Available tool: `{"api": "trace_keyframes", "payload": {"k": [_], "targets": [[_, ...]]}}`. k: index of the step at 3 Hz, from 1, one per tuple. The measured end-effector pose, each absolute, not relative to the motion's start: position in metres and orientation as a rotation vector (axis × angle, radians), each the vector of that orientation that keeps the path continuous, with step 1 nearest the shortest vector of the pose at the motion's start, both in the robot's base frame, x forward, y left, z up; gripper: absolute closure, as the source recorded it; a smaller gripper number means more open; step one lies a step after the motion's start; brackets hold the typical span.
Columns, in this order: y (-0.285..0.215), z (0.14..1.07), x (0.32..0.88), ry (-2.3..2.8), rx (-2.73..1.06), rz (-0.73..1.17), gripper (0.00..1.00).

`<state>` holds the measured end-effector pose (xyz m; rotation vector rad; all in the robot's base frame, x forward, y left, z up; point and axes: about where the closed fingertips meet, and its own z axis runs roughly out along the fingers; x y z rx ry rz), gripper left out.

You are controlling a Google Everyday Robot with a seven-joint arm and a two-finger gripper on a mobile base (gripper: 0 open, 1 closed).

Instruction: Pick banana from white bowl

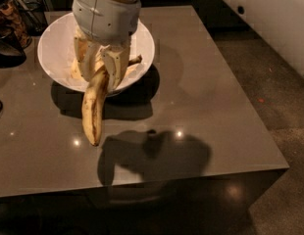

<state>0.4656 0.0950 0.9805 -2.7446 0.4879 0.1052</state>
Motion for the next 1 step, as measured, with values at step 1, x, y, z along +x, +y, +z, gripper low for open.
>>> {"api": "trace_keyframes", "payload": {"k": [1], "targets": [[0.0990,0.9811,0.4682,0.485,-2.732,0.094,1.00]]}}
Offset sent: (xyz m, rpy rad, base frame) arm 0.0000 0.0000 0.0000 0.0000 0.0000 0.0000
